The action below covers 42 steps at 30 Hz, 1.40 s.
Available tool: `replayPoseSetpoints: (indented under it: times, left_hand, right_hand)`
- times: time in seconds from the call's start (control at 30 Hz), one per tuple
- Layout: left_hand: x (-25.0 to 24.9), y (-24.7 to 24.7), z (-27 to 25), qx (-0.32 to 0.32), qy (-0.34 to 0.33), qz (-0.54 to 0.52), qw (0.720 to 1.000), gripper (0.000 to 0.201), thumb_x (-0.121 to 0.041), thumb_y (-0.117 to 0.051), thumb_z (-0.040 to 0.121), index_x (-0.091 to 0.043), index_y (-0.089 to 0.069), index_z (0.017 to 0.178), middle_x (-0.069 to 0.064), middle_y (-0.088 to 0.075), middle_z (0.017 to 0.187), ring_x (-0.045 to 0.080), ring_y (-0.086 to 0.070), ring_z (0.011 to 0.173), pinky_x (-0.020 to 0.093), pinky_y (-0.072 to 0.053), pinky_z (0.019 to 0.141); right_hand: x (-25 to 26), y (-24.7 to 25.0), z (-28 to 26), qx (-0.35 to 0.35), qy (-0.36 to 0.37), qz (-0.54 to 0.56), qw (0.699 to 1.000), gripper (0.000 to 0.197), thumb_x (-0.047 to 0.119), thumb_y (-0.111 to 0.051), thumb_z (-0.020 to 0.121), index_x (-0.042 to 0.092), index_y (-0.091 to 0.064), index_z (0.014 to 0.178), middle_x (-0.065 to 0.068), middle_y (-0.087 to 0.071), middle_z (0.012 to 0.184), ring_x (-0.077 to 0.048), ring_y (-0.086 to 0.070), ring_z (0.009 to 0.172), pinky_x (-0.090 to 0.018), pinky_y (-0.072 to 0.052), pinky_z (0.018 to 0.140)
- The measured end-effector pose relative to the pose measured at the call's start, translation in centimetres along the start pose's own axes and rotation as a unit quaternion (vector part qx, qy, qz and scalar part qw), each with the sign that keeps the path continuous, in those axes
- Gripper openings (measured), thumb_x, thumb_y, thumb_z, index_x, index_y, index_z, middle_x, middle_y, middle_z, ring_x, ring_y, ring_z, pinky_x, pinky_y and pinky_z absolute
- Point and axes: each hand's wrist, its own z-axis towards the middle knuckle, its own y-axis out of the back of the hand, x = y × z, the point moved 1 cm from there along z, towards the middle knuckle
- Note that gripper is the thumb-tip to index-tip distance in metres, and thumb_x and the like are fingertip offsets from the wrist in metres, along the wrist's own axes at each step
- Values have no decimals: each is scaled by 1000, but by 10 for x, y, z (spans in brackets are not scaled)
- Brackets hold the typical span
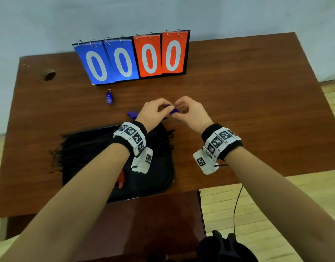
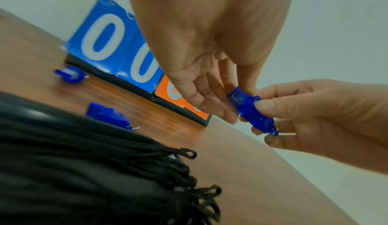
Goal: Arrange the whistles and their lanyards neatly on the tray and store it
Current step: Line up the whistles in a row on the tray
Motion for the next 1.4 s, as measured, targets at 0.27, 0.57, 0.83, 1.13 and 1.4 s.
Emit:
replayPoseSetpoints:
  times: [0.27,0.57,0.83,1.13,1.4]
  left_hand:
    - [29,32,-104,-64,61,-163,983,4,-11,-64,87,-9,-65,84,10,-70,80,24,-69,80,34,-57,80]
    - [68,39,-197,-76,86,-88,989,19,-16,-72,81,-24,-57,71,0,-64,72,14,-62,67,26,-48,61]
    - [83,35,-228,-84,108,-121,983,10,-12,-67,84,-16,-59,89,6,-69,80,19,-65,69,22,-46,52]
    - [92,13,-209,9,85,72,994,46,-30,-69,83,-19,-55,125,0,-61,114,13,-58,100,32,-48,92]
    - [98,-2,-199,21,58,198,978,48,-39,-60,87,-22,-49,130,-4,-59,118,17,-49,114,35,-35,99]
  right_hand:
    - [27,-71,-65,-9,-83,148,985,37,28,-65,88,8,-57,119,-6,-64,100,-21,-66,84,-26,-54,76]
    - [43,-155,-117,-22,-165,266,950,28,9,-63,89,0,-59,115,-15,-66,98,-18,-65,77,-24,-54,72]
    - [49,-183,-126,-12,-92,127,988,18,13,-68,84,6,-69,101,-8,-68,92,-18,-65,81,-25,-56,72]
    - [26,-176,-117,-38,-122,2,992,27,19,-68,85,8,-67,109,-5,-67,103,-14,-59,94,-23,-45,81]
    - [7,-172,-111,2,-132,26,991,26,11,-63,88,6,-66,113,-5,-67,97,-5,-61,75,-3,-44,62]
